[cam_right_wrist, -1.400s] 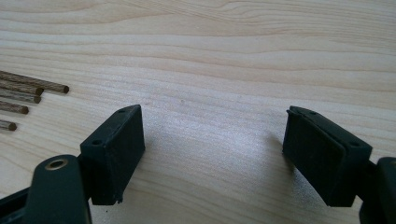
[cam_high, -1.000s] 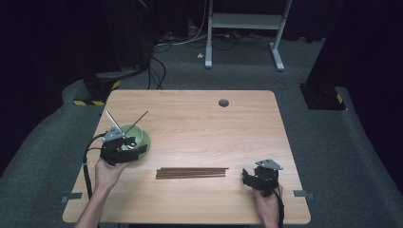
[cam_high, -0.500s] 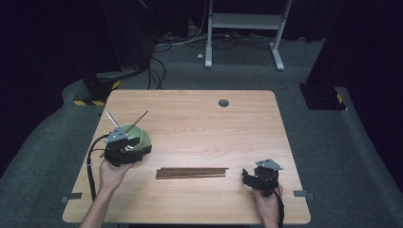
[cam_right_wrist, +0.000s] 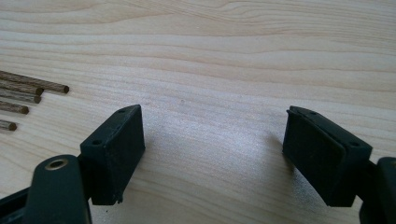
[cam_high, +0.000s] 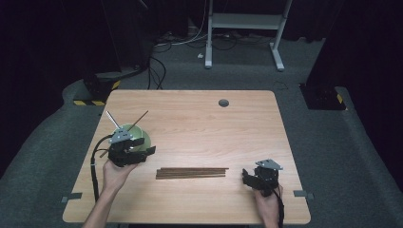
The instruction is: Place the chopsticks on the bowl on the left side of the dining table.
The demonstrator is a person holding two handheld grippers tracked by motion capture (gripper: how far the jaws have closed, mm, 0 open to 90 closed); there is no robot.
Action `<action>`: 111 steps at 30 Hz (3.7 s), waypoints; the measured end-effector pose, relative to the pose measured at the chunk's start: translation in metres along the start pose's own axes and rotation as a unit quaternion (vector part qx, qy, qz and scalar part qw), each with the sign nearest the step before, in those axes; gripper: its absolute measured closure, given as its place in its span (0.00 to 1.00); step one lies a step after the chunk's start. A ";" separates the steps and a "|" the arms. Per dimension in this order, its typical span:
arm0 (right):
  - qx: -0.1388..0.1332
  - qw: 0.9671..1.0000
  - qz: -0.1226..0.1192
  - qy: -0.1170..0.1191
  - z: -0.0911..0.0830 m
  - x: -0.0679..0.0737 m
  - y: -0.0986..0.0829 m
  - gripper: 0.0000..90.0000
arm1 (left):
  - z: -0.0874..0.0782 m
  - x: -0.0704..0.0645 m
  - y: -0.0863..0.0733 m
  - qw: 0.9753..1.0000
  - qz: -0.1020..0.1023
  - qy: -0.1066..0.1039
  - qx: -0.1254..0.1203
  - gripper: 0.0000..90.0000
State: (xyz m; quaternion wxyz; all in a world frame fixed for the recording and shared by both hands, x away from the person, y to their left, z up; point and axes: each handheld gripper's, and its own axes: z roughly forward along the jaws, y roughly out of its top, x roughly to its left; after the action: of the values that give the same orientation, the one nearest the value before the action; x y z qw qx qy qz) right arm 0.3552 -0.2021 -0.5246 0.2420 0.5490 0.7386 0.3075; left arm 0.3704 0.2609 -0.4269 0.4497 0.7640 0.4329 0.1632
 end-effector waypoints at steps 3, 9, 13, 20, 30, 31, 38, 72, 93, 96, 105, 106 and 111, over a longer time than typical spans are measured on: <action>0.000 1.000 0.000 0.000 0.000 0.000 0.000 0.23 | 0.002 -0.002 0.000 1.000 0.004 -0.003 0.001 0.40; 0.000 1.000 0.000 0.000 0.000 0.000 0.000 0.23 | 0.006 -0.007 0.001 1.000 0.008 -0.008 0.003 0.40; 0.000 1.000 0.000 0.000 0.000 0.000 0.000 0.23 | 0.009 -0.010 0.001 1.000 0.010 -0.011 0.004 0.39; 0.000 1.000 0.000 0.000 0.000 0.000 0.000 0.23 | 0.013 -0.015 -0.001 1.000 0.016 -0.020 0.004 0.39; 0.000 1.000 0.000 0.000 0.000 0.000 0.000 0.23 | 0.019 -0.023 -0.001 0.999 0.021 -0.032 0.005 0.37; 0.000 1.000 0.000 0.000 0.000 0.000 0.000 0.23 | 0.020 -0.024 0.000 0.999 0.022 -0.033 0.005 0.37; 0.000 1.000 0.000 0.000 0.000 0.000 0.000 0.23 | 0.026 -0.029 0.000 0.999 0.024 -0.041 0.009 0.37; 0.000 1.000 0.000 0.000 0.000 0.000 0.000 0.23 | 0.063 -0.055 -0.007 0.995 0.048 -0.073 0.040 0.37; 0.000 1.000 0.000 0.000 0.000 0.000 0.000 0.23 | 0.085 -0.065 -0.015 0.994 0.051 -0.076 0.056 0.38; 0.000 1.000 0.000 0.000 0.000 0.000 0.000 0.23 | 0.087 -0.065 -0.016 0.994 0.051 -0.075 0.059 0.38; 0.000 1.000 0.000 0.000 0.000 0.000 0.000 0.23 | 0.096 -0.070 -0.018 0.993 0.057 -0.075 0.069 0.39; 0.000 1.000 0.000 0.000 0.000 0.000 0.000 0.23 | 0.098 -0.071 -0.018 0.993 0.058 -0.072 0.070 0.39; 0.000 1.000 0.000 0.000 0.000 0.000 0.000 0.23 | 0.103 -0.073 -0.019 0.992 0.066 -0.069 0.080 0.39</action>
State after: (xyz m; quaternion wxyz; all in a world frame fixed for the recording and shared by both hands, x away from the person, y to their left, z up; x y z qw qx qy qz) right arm 0.3551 -0.2021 -0.5246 0.2419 0.5489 0.7387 0.3075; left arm 0.3845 0.1494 -0.4885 0.4044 0.8338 0.3610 0.1041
